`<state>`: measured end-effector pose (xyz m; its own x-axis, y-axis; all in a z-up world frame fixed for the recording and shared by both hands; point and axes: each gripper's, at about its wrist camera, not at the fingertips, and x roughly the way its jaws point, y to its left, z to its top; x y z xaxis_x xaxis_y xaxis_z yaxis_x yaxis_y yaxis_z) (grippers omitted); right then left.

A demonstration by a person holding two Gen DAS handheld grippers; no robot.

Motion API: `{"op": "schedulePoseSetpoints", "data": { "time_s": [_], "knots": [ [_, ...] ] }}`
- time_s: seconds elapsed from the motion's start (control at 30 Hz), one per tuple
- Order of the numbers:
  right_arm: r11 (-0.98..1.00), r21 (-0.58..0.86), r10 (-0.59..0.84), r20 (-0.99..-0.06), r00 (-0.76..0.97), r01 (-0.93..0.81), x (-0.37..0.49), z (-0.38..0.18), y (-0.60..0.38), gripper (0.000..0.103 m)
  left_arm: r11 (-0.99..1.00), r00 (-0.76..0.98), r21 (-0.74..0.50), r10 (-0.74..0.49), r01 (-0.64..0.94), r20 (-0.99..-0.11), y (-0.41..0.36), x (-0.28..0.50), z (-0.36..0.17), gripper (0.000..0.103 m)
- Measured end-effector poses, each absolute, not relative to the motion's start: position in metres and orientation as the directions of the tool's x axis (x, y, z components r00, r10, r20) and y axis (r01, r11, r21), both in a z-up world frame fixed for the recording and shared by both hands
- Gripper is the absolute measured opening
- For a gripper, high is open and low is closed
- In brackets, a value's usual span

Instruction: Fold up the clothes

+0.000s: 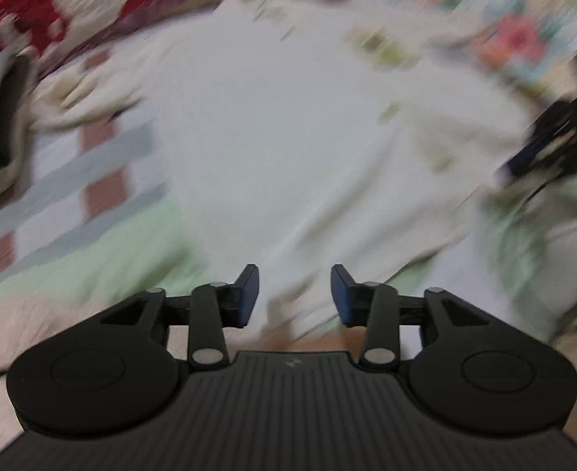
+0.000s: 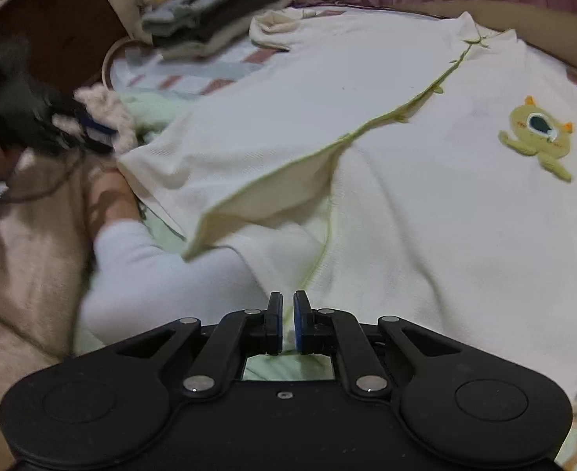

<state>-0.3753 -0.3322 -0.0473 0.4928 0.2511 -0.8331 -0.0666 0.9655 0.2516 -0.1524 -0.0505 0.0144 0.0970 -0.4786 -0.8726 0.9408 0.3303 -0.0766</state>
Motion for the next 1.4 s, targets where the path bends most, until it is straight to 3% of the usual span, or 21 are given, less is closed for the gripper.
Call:
{"op": "schedulePoseSetpoints", "data": {
  "time_s": [0.03, 0.1, 0.4, 0.53, 0.57, 0.63, 0.67, 0.77, 1.07, 1.4],
  "knots": [
    [0.966, 0.244, 0.253, -0.843, 0.476, -0.081, -0.371, -0.05, -0.33, 0.014, 0.308, 0.072, -0.096, -0.492, 0.947, -0.867, -0.061, -0.157, 0.011, 0.045],
    [0.965, 0.237, 0.262, -0.861, 0.437, -0.111, -0.361, -0.057, -0.323, 0.038, 0.263, 0.022, -0.134, -0.518, 0.956, -0.855, -0.082, -0.166, 0.005, 0.047],
    [0.972, 0.207, 0.233, -0.907, 0.352, -0.11, -0.351, -0.069, -0.318, 0.043, 0.044, -0.207, -0.291, -0.6, 0.956, -0.773, -0.175, -0.208, -0.022, 0.048],
    [0.971, 0.226, 0.238, -0.904, 0.355, -0.074, -0.353, -0.072, -0.326, 0.043, 0.045, -0.239, -0.319, -0.567, 0.947, -0.788, -0.195, -0.212, -0.046, 0.048],
    [0.969, 0.238, 0.245, -0.899, 0.363, -0.065, -0.354, -0.073, -0.327, 0.042, 0.053, -0.249, -0.334, -0.559, 0.941, -0.791, -0.195, -0.211, -0.051, 0.048],
    [0.96, 0.273, 0.277, -0.886, 0.371, -0.063, -0.352, -0.07, -0.329, 0.03, 0.077, -0.264, -0.366, -0.559, 0.927, -0.786, -0.191, -0.208, -0.057, 0.048],
    [0.955, 0.291, 0.293, -0.879, 0.375, -0.063, -0.35, -0.068, -0.329, 0.017, 0.092, -0.274, -0.387, -0.559, 0.918, -0.783, -0.189, -0.206, -0.06, 0.049],
    [0.937, 0.344, 0.341, -0.857, 0.387, -0.065, -0.346, -0.063, -0.33, 0.009, 0.163, -0.307, -0.458, -0.545, 0.874, -0.78, -0.187, -0.197, -0.074, 0.05],
    [0.866, 0.496, 0.477, -0.771, 0.421, -0.073, -0.334, -0.047, -0.335, 0.008, 0.21, -0.333, -0.513, -0.55, 0.832, -0.766, -0.186, -0.2, -0.078, 0.05],
    [0.855, 0.509, 0.507, -0.783, 0.36, -0.098, -0.316, -0.058, -0.315, 0.008, 0.267, -0.202, -0.399, -0.549, 0.877, -0.811, -0.152, -0.195, -0.037, 0.05]
  ]
}}
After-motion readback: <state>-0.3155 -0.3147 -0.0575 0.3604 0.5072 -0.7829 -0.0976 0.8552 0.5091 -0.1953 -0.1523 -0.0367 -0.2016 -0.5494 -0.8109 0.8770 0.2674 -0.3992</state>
